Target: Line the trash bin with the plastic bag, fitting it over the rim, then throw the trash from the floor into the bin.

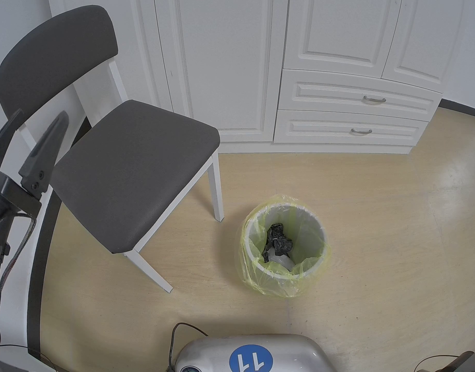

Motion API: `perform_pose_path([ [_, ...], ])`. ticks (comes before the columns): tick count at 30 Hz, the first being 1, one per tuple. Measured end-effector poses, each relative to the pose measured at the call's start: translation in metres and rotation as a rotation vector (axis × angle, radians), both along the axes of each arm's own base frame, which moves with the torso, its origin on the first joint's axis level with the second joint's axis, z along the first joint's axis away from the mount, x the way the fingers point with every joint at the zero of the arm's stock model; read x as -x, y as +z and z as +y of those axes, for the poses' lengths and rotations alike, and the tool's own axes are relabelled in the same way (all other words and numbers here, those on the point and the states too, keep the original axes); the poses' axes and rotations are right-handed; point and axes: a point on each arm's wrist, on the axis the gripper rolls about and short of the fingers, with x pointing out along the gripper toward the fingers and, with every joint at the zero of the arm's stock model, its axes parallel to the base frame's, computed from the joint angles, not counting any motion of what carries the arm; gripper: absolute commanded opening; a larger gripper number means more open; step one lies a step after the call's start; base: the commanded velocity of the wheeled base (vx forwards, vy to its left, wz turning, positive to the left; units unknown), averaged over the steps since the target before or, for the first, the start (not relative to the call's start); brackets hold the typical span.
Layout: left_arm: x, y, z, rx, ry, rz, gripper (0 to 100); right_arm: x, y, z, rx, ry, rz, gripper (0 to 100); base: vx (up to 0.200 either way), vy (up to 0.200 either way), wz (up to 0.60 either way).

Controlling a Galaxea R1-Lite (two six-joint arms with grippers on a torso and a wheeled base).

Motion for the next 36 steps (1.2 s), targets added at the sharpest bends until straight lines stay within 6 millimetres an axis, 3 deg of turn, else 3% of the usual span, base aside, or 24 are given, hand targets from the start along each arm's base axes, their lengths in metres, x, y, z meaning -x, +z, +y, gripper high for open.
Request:
perform_pose_path([
  [9, 0.004, 0.015, 0.005, 0.024, 0.015, -0.044, 100, 0.028, 0.024, 0.000, 0.001, 0.000, -0.002, 100, 0.000, 0.000, 0.00],
  [18, 0.011, 0.028, 0.013, 0.013, 0.070, -0.094, 100, 0.065, 0.047, 0.000, 0.001, -0.001, -0.133, 100, 0.000, 0.000, 0.00],
  [36, 0.028, 0.037, 0.032, -0.012, 0.198, -0.174, 100, 0.126, 0.048, 0.002, 0.013, -0.030, -0.197, 100, 0.000, 0.000, 0.00],
])
